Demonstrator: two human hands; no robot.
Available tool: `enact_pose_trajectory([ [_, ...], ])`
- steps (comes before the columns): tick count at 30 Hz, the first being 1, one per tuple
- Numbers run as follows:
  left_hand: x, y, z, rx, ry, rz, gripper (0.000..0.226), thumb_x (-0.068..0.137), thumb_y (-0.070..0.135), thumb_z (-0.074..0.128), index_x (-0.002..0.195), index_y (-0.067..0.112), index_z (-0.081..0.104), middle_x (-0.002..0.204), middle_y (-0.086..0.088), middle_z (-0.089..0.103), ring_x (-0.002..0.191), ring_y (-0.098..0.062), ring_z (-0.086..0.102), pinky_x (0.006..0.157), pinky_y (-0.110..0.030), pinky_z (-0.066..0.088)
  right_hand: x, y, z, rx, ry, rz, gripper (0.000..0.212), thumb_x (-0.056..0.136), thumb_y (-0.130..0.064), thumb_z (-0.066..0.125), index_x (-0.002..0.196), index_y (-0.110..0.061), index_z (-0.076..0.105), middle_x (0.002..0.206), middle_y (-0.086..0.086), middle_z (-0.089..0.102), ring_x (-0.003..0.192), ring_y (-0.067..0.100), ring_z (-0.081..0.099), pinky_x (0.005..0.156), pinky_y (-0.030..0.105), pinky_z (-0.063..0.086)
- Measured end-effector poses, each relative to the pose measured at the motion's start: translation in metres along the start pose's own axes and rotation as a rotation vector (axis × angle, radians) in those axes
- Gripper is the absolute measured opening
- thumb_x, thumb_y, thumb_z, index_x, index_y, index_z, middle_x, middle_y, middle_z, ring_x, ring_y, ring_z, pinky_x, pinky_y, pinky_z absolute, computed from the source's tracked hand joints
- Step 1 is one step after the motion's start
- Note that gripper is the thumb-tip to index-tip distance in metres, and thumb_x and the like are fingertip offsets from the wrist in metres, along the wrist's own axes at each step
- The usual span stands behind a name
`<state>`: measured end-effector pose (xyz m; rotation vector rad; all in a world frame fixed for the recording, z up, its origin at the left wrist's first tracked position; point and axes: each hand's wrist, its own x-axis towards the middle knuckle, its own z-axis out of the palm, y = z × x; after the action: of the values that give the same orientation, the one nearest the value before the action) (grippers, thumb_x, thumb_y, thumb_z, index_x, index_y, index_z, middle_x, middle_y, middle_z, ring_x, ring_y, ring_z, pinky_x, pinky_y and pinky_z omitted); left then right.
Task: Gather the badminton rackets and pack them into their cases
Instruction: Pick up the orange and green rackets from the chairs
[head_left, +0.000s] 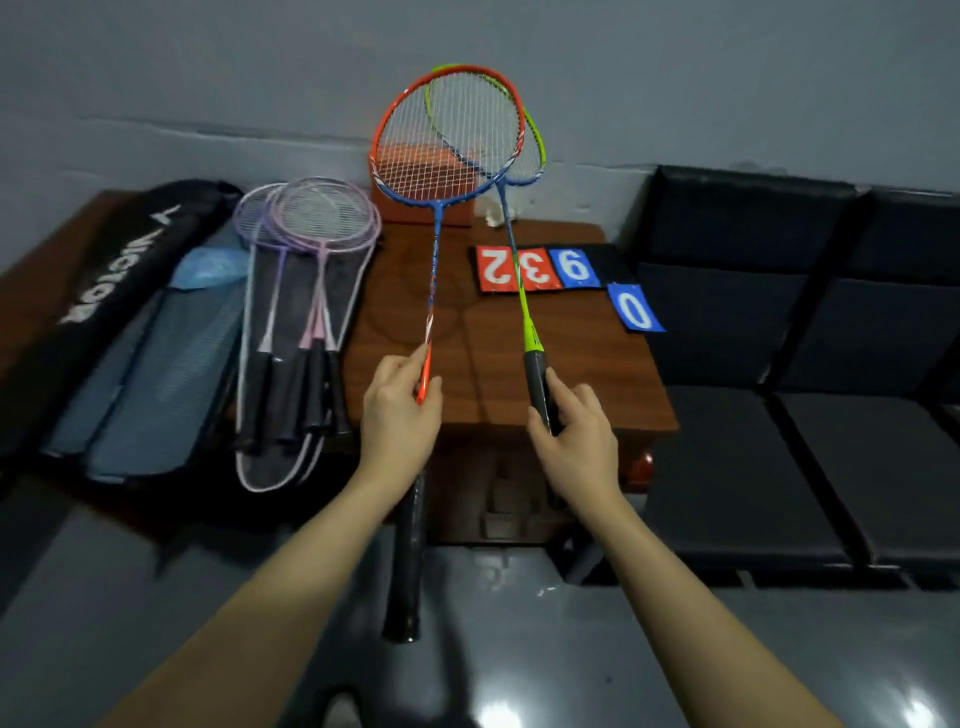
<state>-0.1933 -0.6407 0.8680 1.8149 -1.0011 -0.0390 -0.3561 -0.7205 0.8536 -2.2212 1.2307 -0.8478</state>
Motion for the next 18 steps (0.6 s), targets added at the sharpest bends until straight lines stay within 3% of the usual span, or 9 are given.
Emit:
enact_pose_trajectory([
  [4, 0.039, -0.054, -0.062, 0.023, 0.010, -0.006, 0.042, 0.080, 0.001, 0.064, 0.121, 0.005, 0.059, 0.089, -0.013, 0.058, 0.079, -0.023, 0.055, 0.077, -0.018, 0.038, 0.020, -0.062, 0.066, 0.025, -0.022, -0.011, 0.052, 0.088, -0.029, 0.059, 0.137, -0.023, 0.044, 0.094, -0.002, 0.051, 0.085, 0.016, 0.056, 0.071, 0.033, 0.046],
  [8, 0.074, -0.099, -0.106, 0.060, -0.006, -0.036, 0.040, 0.079, 0.001, 0.064, 0.118, 0.003, 0.060, 0.090, -0.015, 0.057, 0.082, -0.031, 0.058, 0.080, -0.027, 0.040, 0.034, -0.106, 0.121, 0.055, -0.067, -0.023, 0.049, 0.087, -0.030, 0.060, 0.134, -0.020, 0.049, 0.093, 0.000, 0.056, 0.088, 0.019, 0.058, 0.072, 0.035, 0.047],
  [12, 0.099, -0.121, -0.118, 0.065, -0.026, -0.068, 0.037, 0.081, 0.004, 0.062, 0.118, 0.006, 0.061, 0.085, -0.016, 0.056, 0.080, -0.030, 0.056, 0.078, -0.032, 0.043, 0.049, -0.122, 0.156, 0.016, -0.136, -0.036, 0.049, 0.087, -0.029, 0.061, 0.134, -0.021, 0.050, 0.092, 0.000, 0.055, 0.088, 0.022, 0.058, 0.066, 0.030, 0.041],
  [15, 0.117, -0.140, -0.118, 0.062, -0.021, -0.108, 0.038, 0.082, 0.006, 0.062, 0.120, 0.006, 0.059, 0.087, -0.018, 0.056, 0.080, -0.029, 0.055, 0.074, -0.025, 0.038, 0.067, -0.126, 0.174, -0.011, -0.192, -0.046, 0.048, 0.087, -0.030, 0.060, 0.134, -0.026, 0.049, 0.092, -0.005, 0.049, 0.089, 0.019, 0.056, 0.065, 0.026, 0.033],
  [18, 0.136, -0.163, -0.113, 0.110, -0.026, -0.134, 0.039, 0.083, 0.008, 0.062, 0.122, 0.007, 0.058, 0.089, -0.016, 0.054, 0.081, -0.025, 0.054, 0.074, -0.021, 0.036, 0.091, -0.122, 0.191, -0.002, -0.222, -0.070, 0.049, 0.087, -0.030, 0.061, 0.134, -0.026, 0.049, 0.091, -0.005, 0.048, 0.088, 0.020, 0.056, 0.065, 0.027, 0.034],
])
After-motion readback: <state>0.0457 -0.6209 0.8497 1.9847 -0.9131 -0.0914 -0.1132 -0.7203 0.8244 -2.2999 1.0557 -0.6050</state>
